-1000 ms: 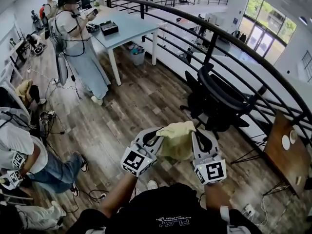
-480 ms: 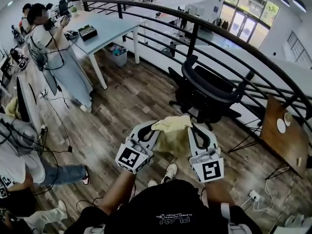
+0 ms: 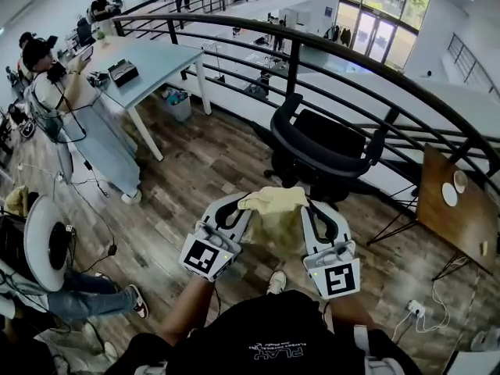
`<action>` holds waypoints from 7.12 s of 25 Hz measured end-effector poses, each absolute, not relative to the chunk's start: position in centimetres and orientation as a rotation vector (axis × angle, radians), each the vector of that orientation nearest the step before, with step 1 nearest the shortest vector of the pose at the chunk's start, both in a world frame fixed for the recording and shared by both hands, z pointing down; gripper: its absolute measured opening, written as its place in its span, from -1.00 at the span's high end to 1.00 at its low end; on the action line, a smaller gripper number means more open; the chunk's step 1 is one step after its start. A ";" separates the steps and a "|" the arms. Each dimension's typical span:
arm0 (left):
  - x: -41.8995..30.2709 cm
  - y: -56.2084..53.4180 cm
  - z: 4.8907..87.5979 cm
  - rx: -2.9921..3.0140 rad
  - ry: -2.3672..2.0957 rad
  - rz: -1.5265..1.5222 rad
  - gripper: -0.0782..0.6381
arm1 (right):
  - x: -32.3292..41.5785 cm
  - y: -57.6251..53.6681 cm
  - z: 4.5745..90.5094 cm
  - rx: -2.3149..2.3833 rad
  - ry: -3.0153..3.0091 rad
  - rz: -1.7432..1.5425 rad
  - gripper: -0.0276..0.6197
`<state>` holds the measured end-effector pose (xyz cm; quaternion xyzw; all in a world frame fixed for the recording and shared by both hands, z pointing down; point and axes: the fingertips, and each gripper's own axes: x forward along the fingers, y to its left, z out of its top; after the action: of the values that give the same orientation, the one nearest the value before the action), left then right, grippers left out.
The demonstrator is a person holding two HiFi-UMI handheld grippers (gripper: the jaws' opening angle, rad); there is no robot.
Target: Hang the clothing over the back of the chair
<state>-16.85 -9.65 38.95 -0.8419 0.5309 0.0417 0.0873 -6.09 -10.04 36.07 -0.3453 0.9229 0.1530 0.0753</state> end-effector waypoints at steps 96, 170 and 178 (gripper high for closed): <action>-8.0 -39.0 27.0 -2.379 0.625 -0.189 0.71 | 4.0 -34.8 26.2 -1.824 2.602 1.215 0.83; -8.3 -46.5 35.7 -2.723 0.614 -0.543 0.23 | 6.8 -43.9 33.9 -1.527 3.087 0.512 0.82; -9.7 -45.6 31.6 -2.699 0.752 -0.291 0.69 | 5.4 -43.1 30.6 -1.530 2.924 0.639 0.82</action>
<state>-9.68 -45.65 31.58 -0.9456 0.2636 -0.1019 0.1614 5.43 -43.07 30.57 -0.4524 0.8647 0.1888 -0.1097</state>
